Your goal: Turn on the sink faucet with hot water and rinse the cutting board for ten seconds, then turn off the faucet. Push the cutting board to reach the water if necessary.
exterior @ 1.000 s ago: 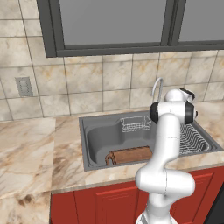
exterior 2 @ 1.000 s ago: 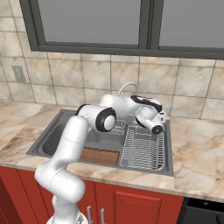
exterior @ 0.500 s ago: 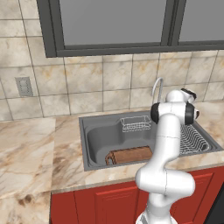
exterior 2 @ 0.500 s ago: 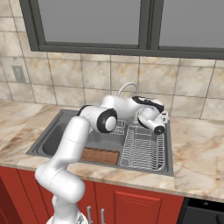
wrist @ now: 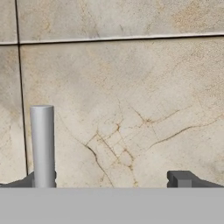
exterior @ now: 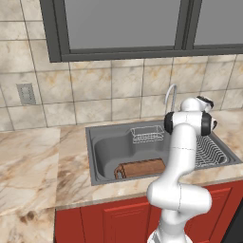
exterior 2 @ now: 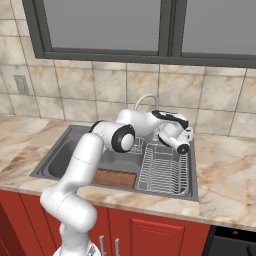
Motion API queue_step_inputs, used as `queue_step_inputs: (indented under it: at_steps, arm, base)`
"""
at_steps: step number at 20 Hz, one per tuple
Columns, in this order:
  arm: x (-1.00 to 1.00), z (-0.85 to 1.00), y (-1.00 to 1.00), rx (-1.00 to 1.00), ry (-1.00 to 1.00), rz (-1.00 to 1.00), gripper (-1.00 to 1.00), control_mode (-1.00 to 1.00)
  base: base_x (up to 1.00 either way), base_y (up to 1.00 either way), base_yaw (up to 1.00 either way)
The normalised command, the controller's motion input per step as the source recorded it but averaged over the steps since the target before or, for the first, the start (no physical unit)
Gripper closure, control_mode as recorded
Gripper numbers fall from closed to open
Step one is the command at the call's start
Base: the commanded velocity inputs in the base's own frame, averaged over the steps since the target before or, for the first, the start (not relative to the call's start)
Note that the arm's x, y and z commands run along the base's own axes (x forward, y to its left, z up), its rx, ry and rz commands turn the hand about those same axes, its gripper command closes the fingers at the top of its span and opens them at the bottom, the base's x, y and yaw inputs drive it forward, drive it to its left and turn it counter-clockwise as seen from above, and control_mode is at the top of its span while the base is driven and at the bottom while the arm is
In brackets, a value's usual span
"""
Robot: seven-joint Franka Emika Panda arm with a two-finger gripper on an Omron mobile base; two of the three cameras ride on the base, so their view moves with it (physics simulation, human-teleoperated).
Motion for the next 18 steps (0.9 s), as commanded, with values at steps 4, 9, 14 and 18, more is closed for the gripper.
queue_step_inputs:
  at_steps: [4,9,14,18]
  arm:
    - [0.0,0.0,-0.06,0.01,0.0,0.0,-1.0,-1.0]
    - [0.0,0.01,-0.08,0.01,0.0,0.0,-1.0,-1.0]
    - [0.0,0.0,-0.09,0.01,0.0,0.0,-1.0,-1.0]
    - [0.0,0.0,-0.1,0.01,0.0,0.0,-1.0,-1.0]
  base:
    - [0.0,0.0,0.0]
    - [0.0,0.0,0.0]
    - [0.0,0.0,0.0]
    - [0.0,0.0,0.0]
